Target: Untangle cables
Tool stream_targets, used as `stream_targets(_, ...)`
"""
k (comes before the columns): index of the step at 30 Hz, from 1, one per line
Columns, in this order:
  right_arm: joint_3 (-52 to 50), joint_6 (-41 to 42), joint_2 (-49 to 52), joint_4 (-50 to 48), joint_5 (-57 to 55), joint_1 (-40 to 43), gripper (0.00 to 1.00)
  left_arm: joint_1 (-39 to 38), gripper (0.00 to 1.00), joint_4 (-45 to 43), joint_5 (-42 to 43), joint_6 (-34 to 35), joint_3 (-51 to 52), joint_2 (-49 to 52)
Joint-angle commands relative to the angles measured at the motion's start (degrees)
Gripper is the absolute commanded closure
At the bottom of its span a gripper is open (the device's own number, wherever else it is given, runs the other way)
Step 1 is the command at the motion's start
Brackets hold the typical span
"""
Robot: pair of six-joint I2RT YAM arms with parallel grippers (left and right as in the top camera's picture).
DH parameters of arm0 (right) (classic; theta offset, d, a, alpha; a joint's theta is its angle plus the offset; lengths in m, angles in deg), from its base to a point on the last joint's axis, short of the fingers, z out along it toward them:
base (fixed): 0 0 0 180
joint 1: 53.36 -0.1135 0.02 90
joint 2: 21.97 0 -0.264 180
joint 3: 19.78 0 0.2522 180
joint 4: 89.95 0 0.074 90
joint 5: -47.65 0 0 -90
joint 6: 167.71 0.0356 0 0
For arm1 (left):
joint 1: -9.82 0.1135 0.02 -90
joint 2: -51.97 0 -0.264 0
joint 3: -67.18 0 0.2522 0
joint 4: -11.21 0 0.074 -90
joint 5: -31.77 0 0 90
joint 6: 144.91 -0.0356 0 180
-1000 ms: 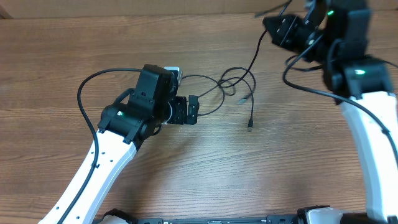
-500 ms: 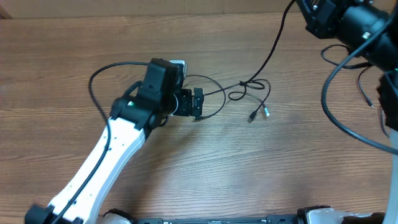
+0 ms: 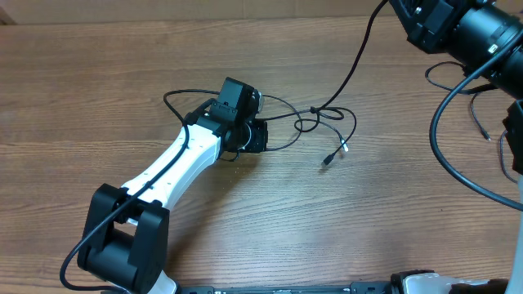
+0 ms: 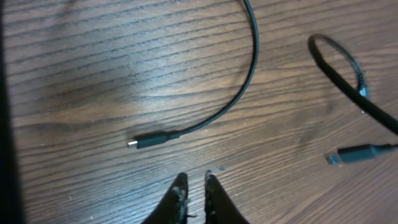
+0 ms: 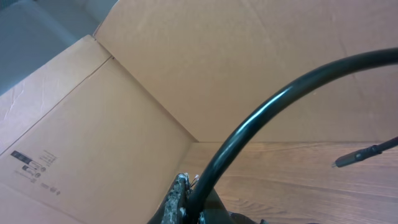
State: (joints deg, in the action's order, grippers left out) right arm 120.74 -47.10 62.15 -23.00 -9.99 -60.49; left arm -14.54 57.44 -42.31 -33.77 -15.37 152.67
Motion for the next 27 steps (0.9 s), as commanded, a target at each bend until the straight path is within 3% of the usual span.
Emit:
stream_targets(1, 1.6, 0.63, -0.74, 0.28, 0.81, 0.13, 0.96, 0.09, 0.69, -0.31, 1.68, 0.68, 0.07, -0.15)
stream_targets(2, 1.6, 0.59, -0.74, 0.52, 0.79, 0.13, 0.96, 0.07, 0.39, -0.04, 1.95, 0.66, 0.04, -0.15)
stream_targets(3, 1.57, 0.44, -0.74, 0.68, 0.81, 0.13, 0.96, 0.07, 0.22, 0.31, 2.73, 0.15, 0.02, -0.17)
stream_targets(4, 1.57, 0.42, -0.74, 0.94, 0.81, 0.13, 0.96, 0.07, 0.11, 0.44, 4.02, -0.98, 0.02, -0.22)
stream_targets(5, 1.57, 0.39, -0.74, 1.27, 0.81, 0.13, 0.96, 0.07, 0.06, 0.52, 5.64, -2.12, -0.04, -0.26)
stream_targets(14, 1.57, -5.46, -0.39, 6.56, 0.76, 0.13, 0.96, 0.09, 0.04, 4.04, 7.19, -6.43, -4.28, -4.52)
stream_targets(20, 1.57, -5.44, 0.72, 7.74, 0.81, 0.13, 0.96, 0.07, 0.03, 8.74, 1.29, -8.59, -9.22, -11.87)
stream_targets(27, 1.57, -5.4, 1.05, 9.38, 4.52, 0.13, 0.96, 0.0, 0.0, 11.47, -0.07, -12.94, -12.15, -16.24)
